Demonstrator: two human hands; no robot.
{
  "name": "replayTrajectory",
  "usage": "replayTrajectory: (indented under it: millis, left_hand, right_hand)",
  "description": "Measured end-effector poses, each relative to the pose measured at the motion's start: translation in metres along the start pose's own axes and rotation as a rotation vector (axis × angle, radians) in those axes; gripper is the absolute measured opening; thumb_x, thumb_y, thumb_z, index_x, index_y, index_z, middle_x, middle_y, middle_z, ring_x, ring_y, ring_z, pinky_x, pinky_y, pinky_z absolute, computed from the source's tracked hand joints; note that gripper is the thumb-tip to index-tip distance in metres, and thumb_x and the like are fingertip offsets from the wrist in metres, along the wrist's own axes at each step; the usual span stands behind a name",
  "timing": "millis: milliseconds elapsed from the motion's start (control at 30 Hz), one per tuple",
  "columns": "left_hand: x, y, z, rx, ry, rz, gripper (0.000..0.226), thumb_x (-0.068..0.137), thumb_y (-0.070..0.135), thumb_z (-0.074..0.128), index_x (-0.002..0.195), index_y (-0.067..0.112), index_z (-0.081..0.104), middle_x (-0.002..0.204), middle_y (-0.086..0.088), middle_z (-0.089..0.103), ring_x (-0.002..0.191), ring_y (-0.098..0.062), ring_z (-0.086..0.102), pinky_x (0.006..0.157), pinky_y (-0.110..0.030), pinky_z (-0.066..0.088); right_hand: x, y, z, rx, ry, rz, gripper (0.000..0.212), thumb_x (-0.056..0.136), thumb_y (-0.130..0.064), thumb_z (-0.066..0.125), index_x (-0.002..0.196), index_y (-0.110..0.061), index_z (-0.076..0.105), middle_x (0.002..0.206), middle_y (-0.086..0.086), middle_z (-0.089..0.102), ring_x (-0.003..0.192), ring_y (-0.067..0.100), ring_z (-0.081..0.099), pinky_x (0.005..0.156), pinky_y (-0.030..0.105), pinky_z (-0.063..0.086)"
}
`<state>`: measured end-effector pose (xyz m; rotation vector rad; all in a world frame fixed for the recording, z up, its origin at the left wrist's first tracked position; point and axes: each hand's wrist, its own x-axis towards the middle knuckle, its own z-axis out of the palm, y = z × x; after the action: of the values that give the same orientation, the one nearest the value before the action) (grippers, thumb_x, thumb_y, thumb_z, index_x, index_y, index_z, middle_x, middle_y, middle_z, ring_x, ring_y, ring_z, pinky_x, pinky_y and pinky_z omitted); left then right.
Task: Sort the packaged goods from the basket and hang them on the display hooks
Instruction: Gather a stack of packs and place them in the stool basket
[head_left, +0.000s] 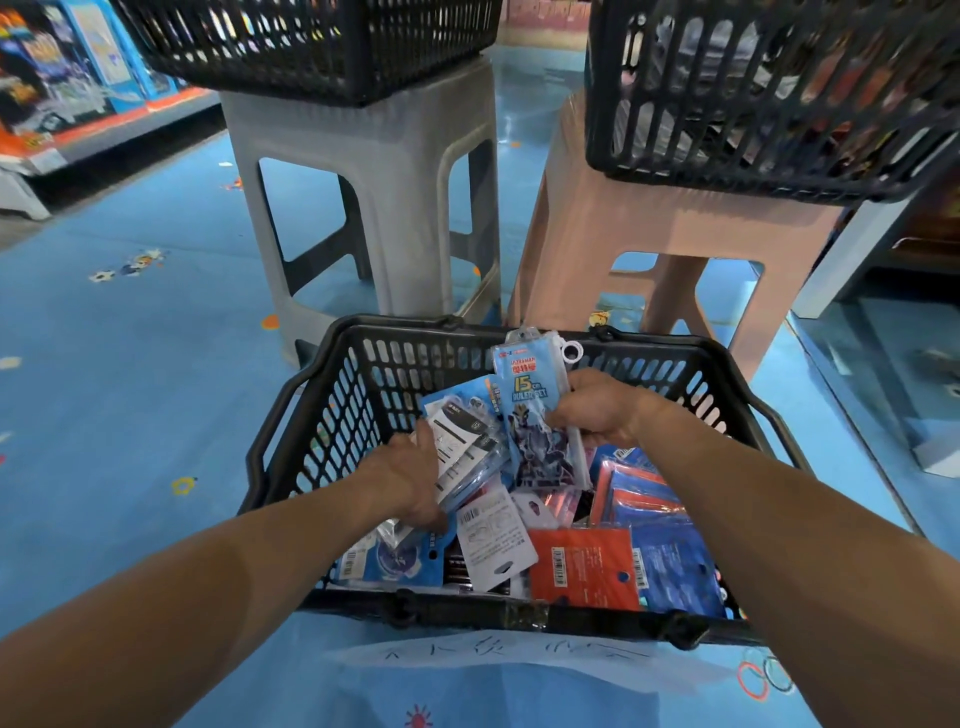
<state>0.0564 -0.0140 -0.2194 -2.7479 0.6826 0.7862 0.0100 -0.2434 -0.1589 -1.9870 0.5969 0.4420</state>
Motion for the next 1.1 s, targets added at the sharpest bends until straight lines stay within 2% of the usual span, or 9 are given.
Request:
replayTrajectory:
  millis: [133,300,500,633,733,867,1000,1067,1100]
  left_hand:
    - [-0.003,0.000,0.005,0.015,0.020,-0.014,0.147,0.072,0.071,0.077,0.158,0.005,-0.022,0.158,-0.025,0.026,0.141,-0.041,0.039,0.115,-0.047,0.040]
    - [-0.001,-0.004,0.002,-0.141,0.086,0.023,0.111,0.082,0.041,0.077,0.158,0.004,0.004,0.138,-0.018,0.049,0.120,-0.033,0.057,0.095,-0.039,0.053]
    - [0.000,-0.020,-0.022,-0.402,0.187,0.012,0.032,0.094,0.022,0.060,0.122,0.008,0.053,0.103,-0.008,0.057,0.089,-0.025,0.059,0.067,-0.030,0.045]
    - [-0.006,-0.036,-0.035,-0.624,0.236,-0.034,0.012,0.093,0.016,0.060,0.096,0.005,0.060,0.087,-0.012,0.056,0.075,-0.029,0.059,0.056,-0.028,0.039]
    - [-0.013,-0.039,-0.042,-1.063,0.250,-0.092,0.012,0.084,-0.005,0.054,0.081,0.001,0.063,0.069,-0.012,0.058,0.061,-0.027,0.058,0.045,-0.023,0.038]
    - [-0.017,-0.034,-0.046,-1.513,0.168,-0.094,0.019,0.067,-0.015,0.045,0.067,0.002,0.053,0.071,-0.019,0.057,0.069,-0.034,0.058,0.061,-0.037,0.049]
    - [-0.020,-0.020,-0.047,-1.689,0.092,-0.046,0.012,0.060,0.000,0.046,0.060,0.012,0.047,0.075,-0.017,0.048,0.076,-0.033,0.050,0.076,-0.044,0.045]
    - [-0.025,-0.013,-0.052,-1.722,0.069,0.005,0.005,0.071,0.016,0.048,0.073,0.012,0.051,0.086,-0.017,0.053,0.079,-0.033,0.052,0.080,-0.044,0.046]
    - [-0.025,-0.011,-0.054,-1.716,0.058,0.024,0.024,0.082,0.030,0.049,0.085,0.008,0.060,0.095,-0.015,0.065,0.084,-0.034,0.061,0.086,-0.045,0.050]
  right_hand:
    - [-0.003,-0.003,0.000,0.011,0.017,0.008,0.025,0.095,0.005,0.060,0.114,-0.008,0.067,0.105,0.012,0.072,0.093,0.027,0.070,0.069,0.036,0.059]
    - [-0.007,-0.005,-0.001,0.026,0.049,-0.005,0.023,0.094,0.007,0.058,0.107,-0.009,0.067,0.101,0.013,0.071,0.089,0.027,0.069,0.071,0.039,0.060]
    - [-0.011,-0.006,-0.006,0.055,0.074,-0.040,0.033,0.093,0.010,0.054,0.111,-0.015,0.066,0.113,0.014,0.071,0.105,0.032,0.068,0.078,0.041,0.060]
    - [-0.011,-0.006,-0.008,0.121,0.057,-0.012,0.029,0.093,0.009,0.055,0.106,-0.014,0.067,0.112,0.014,0.073,0.104,0.031,0.069,0.080,0.040,0.060]
    - [-0.011,-0.009,-0.007,0.192,0.034,-0.014,0.027,0.092,0.004,0.059,0.114,-0.010,0.069,0.115,0.015,0.073,0.104,0.029,0.069,0.091,0.044,0.057]
    - [-0.015,-0.022,0.001,0.339,-0.037,-0.052,0.025,0.094,0.004,0.059,0.112,-0.011,0.069,0.105,0.010,0.073,0.090,0.022,0.065,0.072,0.034,0.054]
    - [-0.016,-0.034,0.017,0.387,-0.130,-0.061,0.024,0.095,0.003,0.059,0.112,-0.011,0.070,0.105,0.009,0.073,0.092,0.021,0.066,0.076,0.036,0.056]
    - [-0.017,-0.040,0.026,0.382,-0.143,-0.053,0.030,0.096,0.003,0.058,0.124,-0.004,0.066,0.116,0.015,0.072,0.095,0.024,0.066,0.081,0.039,0.056]
    - [-0.016,-0.042,0.031,0.390,-0.149,-0.048,0.032,0.096,0.004,0.056,0.127,-0.002,0.065,0.120,0.016,0.072,0.097,0.026,0.067,0.083,0.040,0.057]
